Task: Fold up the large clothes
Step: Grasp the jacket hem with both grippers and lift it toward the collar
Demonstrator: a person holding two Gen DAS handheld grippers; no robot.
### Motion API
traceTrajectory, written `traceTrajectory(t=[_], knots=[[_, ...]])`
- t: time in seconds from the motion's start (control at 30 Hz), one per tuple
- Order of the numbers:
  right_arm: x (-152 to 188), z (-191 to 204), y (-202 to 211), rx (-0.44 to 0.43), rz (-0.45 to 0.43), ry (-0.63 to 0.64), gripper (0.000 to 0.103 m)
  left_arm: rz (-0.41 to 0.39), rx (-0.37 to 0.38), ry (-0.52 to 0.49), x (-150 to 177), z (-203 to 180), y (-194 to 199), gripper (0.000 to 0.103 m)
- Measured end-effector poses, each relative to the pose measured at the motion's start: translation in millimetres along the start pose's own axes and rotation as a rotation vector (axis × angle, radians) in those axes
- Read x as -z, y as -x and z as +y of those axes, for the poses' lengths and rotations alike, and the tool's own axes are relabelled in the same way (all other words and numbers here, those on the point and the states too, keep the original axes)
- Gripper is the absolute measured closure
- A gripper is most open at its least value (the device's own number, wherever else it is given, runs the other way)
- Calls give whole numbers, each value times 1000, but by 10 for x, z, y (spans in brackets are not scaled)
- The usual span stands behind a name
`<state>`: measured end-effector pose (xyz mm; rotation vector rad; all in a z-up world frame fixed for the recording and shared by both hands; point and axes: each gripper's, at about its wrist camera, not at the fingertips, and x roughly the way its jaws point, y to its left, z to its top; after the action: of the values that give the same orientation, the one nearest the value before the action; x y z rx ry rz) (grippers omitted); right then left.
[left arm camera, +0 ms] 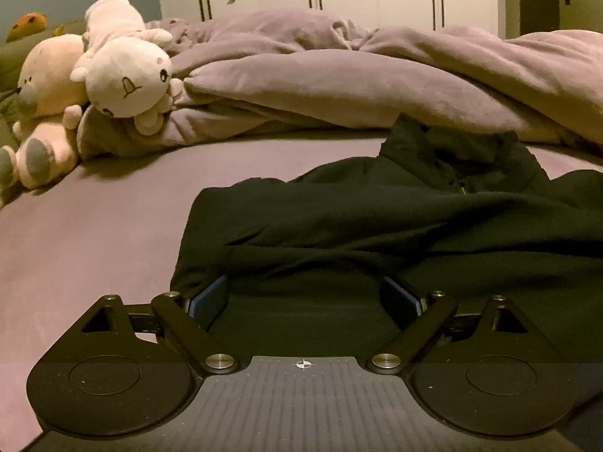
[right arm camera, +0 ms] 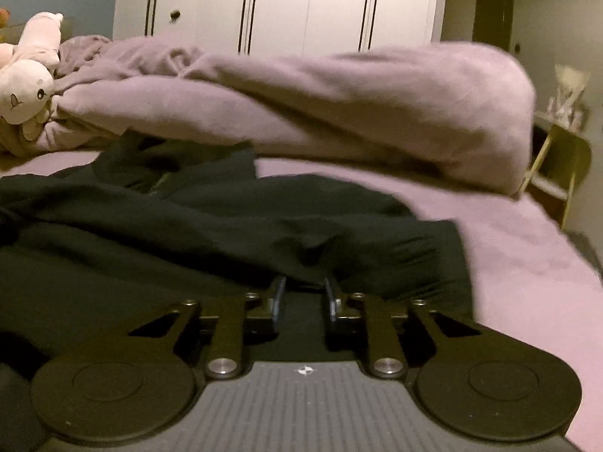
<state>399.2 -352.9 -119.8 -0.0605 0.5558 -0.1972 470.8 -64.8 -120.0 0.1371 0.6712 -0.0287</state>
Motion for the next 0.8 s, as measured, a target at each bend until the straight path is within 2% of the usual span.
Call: traceTrajectory(t=[0.13,0.23,0.27,0.37,0.43,0.57,0.7,0.8], knots=[[12,-197,114,2,-27,-69,95,6,-1,-3,-17,24,9,9],[-59,-68,221,49,-16,-118,93,21,-11,2,-24,29,28,9],[-77,7,297,23,-30,-128,90,23,-10,0,-23,34,34,9],[-59,193,433,-92,-36,-131,89,25,-13,5,-14,39,58,9],[-14,276,407,-113,-4,-108,89,27,-16,6,-7,39,70,9],[50,297,353,-53,21,-46,89,28,-12,-3,0,49,82,9],[59,68,324,6,33,-80,92,27,-9,-5,10,66,84,9],[83,-47,344,6,36,-83,97,26,-11,-10,21,80,103,9]])
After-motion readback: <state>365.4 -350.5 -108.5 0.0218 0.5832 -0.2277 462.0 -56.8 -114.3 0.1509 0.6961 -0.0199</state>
